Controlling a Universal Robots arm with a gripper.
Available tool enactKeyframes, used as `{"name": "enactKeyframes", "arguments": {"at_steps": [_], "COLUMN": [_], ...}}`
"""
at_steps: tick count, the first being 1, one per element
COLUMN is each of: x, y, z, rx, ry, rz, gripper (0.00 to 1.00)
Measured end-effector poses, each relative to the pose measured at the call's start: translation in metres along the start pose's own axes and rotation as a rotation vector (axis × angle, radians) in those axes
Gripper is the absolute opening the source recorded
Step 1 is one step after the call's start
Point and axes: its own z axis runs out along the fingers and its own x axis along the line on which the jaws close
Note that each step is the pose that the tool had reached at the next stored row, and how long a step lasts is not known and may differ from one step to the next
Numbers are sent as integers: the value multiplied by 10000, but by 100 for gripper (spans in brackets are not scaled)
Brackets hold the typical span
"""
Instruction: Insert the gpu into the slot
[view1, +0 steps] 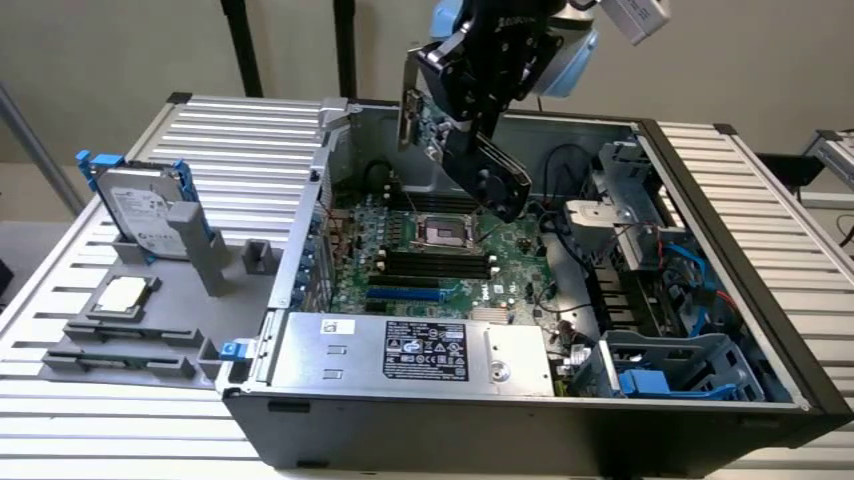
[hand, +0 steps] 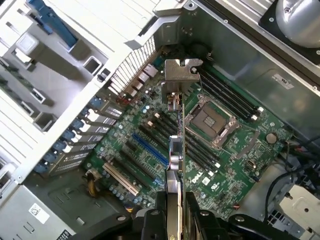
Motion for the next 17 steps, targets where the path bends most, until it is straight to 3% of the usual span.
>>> {"name": "enactKeyframes", "arguments": {"at_steps": [17], "x": [-1], "y": [-2], "z": [34], "rx": [167], "ry": [4], "rz": [-3094], "gripper": [26]}}
